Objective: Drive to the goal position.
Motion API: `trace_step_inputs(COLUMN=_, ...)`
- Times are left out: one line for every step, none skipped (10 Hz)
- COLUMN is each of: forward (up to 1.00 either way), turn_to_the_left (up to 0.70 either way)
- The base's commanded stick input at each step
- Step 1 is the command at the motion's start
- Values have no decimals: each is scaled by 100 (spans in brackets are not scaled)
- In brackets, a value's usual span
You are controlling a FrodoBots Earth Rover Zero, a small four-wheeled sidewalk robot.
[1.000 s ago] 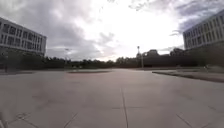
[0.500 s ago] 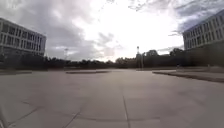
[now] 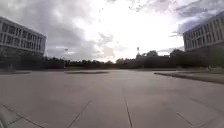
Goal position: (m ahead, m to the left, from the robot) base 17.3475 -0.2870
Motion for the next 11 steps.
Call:
trace_step_inputs(forward=70, turn_to_the_left=0)
trace_step_inputs(forward=70, turn_to_the_left=0)
trace_step_inputs(forward=70, turn_to_the_left=0)
trace_step_inputs(forward=70, turn_to_the_left=0)
trace_step_inputs(forward=70, turn_to_the_left=0)
trace_step_inputs(forward=70, turn_to_the_left=0)
trace_step_inputs(forward=70, turn_to_the_left=0)
trace_step_inputs(forward=70, turn_to_the_left=0)
trace_step_inputs(forward=70, turn_to_the_left=0)
trace_step_inputs(forward=70, turn_to_the_left=0)
trace_step_inputs(forward=70, turn_to_the_left=0)
